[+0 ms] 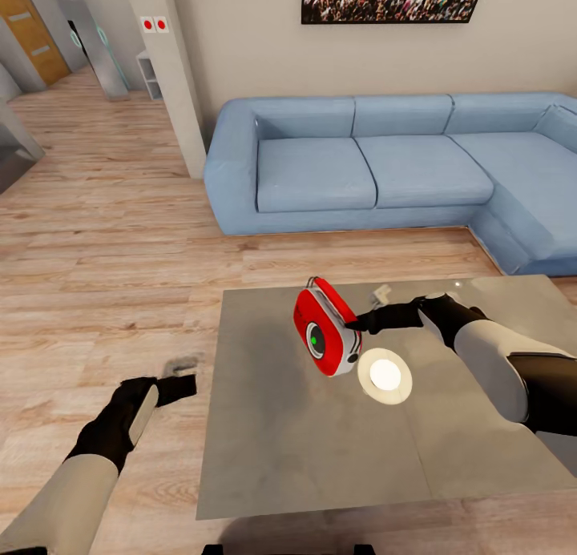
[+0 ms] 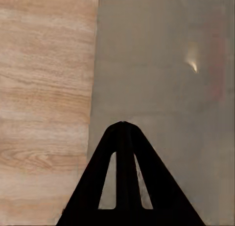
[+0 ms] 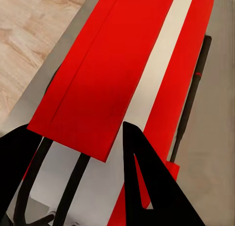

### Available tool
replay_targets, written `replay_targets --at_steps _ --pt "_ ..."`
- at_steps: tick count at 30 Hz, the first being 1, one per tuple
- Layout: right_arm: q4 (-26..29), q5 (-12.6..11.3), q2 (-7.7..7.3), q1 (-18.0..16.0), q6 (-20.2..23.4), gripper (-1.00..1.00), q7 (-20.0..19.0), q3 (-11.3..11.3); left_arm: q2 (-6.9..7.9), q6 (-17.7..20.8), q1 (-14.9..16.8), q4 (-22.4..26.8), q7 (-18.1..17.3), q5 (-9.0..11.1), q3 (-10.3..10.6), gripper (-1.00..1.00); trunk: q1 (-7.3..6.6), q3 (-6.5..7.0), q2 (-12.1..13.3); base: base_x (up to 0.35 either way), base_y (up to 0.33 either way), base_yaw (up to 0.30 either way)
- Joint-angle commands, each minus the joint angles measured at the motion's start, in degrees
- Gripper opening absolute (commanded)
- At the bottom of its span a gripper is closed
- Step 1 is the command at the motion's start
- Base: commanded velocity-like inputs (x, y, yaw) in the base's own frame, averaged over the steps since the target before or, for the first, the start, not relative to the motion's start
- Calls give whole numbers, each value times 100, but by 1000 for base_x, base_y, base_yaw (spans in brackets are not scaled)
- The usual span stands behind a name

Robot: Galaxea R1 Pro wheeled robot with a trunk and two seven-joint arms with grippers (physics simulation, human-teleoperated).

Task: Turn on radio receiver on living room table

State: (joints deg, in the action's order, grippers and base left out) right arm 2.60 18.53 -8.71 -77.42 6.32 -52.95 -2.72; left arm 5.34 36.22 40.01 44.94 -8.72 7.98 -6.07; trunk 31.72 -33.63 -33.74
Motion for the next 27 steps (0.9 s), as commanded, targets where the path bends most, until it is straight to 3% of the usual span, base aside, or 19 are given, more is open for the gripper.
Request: replay_targets --at_steps 1,2,4,5,9,13,17,19,23,27 --pt "4 -25 1 -1 0 -100 7 87 137 -19 1 -192 88 21 -155 -100 -1 1 -1 0 0 0" --pt "4 -25 1 -1 1 -100 12 87 289 -71 0 -384 143 22 -280 -100 -1 1 -1 0 0 0" --pt "4 -25 1 -1 1 -100 55 87 730 -517 -1 -1057 214 43 -488 -100 -1 1 -1 0 0 0" --pt "4 -25 1 -1 1 -100 117 87 847 -717 -1 -1305 225 47 -526 -100 -1 1 -1 0 0 0" --pt "-1 -24 7 -1 1 -100 503 87 1197 -1404 -2 -2195 243 53 -601 -100 -1 1 -1 0 0 0" --pt "-4 -30 9 -1 1 -100 726 89 1516 -2487 -2 -3403 245 56 -615 -100 -1 1 -1 0 0 0" --pt "-6 -45 9 -1 3 -100 766 92 1595 -3759 -10 -4544 251 38 -611 -100 -1 1 -1 0 0 0" --pt "-11 -49 9 -1 12 -100 801 93 1587 -4273 -173 -4799 260 34 -607 -100 -1 1 -1 0 0 0" --pt "-13 -51 15 -1 30 -100 1016 91 1498 -4662 -555 -4917 275 39 -603 -100 -1 1 -1 0 0 0" --pt "-13 -57 18 -1 40 -100 1321 91 1440 -4789 -655 -4939 289 44 -605 -100 -1 1 -1 0 0 0"
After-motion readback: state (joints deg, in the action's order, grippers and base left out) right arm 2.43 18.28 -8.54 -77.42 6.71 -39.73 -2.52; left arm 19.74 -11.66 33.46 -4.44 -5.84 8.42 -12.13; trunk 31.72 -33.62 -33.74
